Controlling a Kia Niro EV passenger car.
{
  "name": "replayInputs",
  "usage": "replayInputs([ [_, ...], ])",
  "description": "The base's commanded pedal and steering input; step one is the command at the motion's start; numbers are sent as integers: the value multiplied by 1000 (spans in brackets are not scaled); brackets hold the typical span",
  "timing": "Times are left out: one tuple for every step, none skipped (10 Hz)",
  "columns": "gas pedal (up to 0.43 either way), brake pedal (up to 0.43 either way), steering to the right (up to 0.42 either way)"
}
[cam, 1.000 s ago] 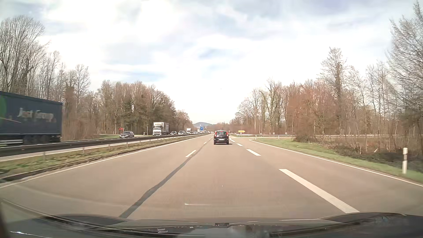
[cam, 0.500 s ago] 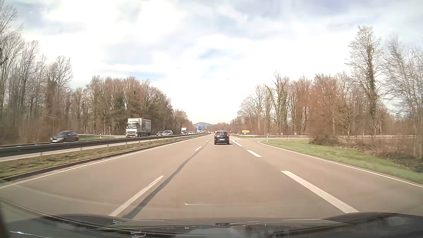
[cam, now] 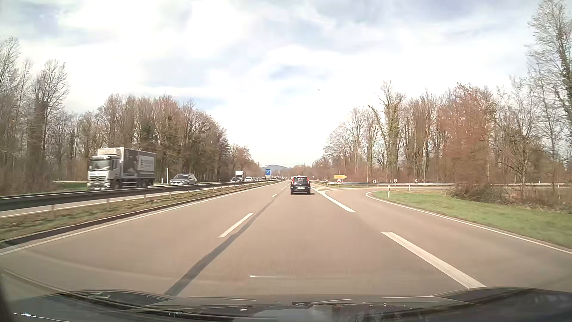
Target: Follow the waypoints while adhering to traffic rules and regulations
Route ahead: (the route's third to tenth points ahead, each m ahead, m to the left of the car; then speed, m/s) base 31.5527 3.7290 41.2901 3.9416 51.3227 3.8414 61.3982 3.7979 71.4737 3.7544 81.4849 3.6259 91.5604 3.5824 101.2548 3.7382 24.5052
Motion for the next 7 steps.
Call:
replayInputs([
  [118, 0, 1],
  [118, 0, 1],
  [118, 0, 1],
  [130, 0, 1],
  [130, 0, 1],
  [130, 0, 1],
  [130, 0, 1],
])
